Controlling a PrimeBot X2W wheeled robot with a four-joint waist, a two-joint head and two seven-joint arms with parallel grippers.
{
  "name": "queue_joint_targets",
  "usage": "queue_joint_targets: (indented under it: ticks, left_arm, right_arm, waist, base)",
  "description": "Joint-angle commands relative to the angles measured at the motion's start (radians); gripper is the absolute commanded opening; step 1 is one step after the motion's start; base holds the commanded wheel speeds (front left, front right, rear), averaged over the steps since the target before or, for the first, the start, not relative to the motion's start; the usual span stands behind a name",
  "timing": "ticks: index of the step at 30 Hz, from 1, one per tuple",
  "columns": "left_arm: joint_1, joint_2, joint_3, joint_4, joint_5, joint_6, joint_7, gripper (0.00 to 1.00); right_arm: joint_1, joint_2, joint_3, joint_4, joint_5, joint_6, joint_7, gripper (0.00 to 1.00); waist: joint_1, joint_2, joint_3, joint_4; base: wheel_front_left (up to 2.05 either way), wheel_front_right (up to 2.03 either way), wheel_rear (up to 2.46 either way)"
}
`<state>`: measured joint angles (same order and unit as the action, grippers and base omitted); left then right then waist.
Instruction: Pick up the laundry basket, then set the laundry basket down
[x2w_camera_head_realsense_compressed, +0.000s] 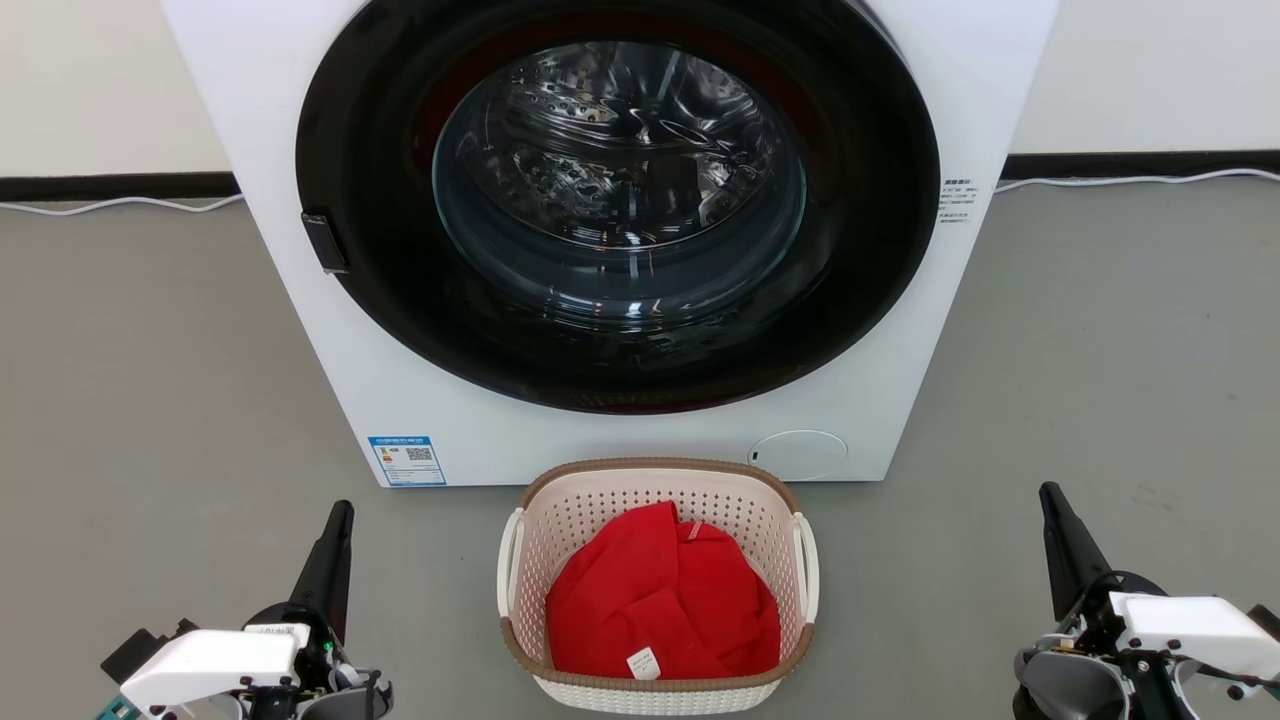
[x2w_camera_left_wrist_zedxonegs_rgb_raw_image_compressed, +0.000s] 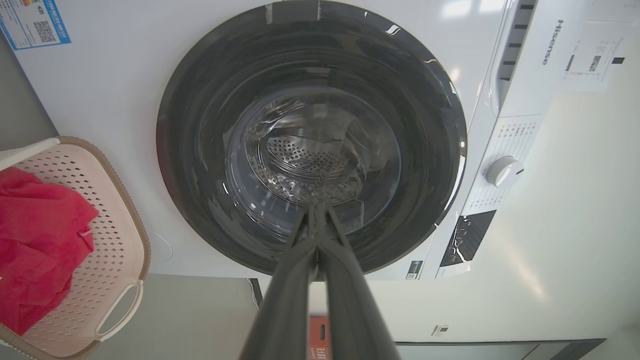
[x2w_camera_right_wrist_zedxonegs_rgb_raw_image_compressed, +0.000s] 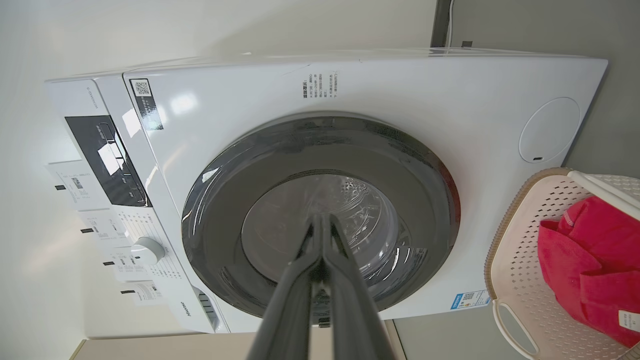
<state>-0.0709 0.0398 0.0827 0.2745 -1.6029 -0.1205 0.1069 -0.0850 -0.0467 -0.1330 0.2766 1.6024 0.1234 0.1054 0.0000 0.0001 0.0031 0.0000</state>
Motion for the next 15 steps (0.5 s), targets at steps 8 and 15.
queue_joint_targets:
  ticks: [8, 15]
  left_arm:
    - [-0.037, 0.01, 0.031, -0.029, -0.006, -0.01, 0.006, 0.0]
    - [-0.037, 0.01, 0.031, -0.029, -0.006, -0.01, 0.006, 0.0]
  right_arm:
    - [-0.023, -0.004, 0.019, -0.032, 0.006, 0.007, 0.008, 0.0]
    - [-0.023, -0.004, 0.019, -0.032, 0.006, 0.007, 0.008, 0.0]
  waist:
    - [0.0, -0.0001, 0.0, 0.0]
    - [0.0, -0.0001, 0.0, 0.0]
  base:
    - [0.0, 0.0, 0.0]
    - [0.0, 0.0, 0.0]
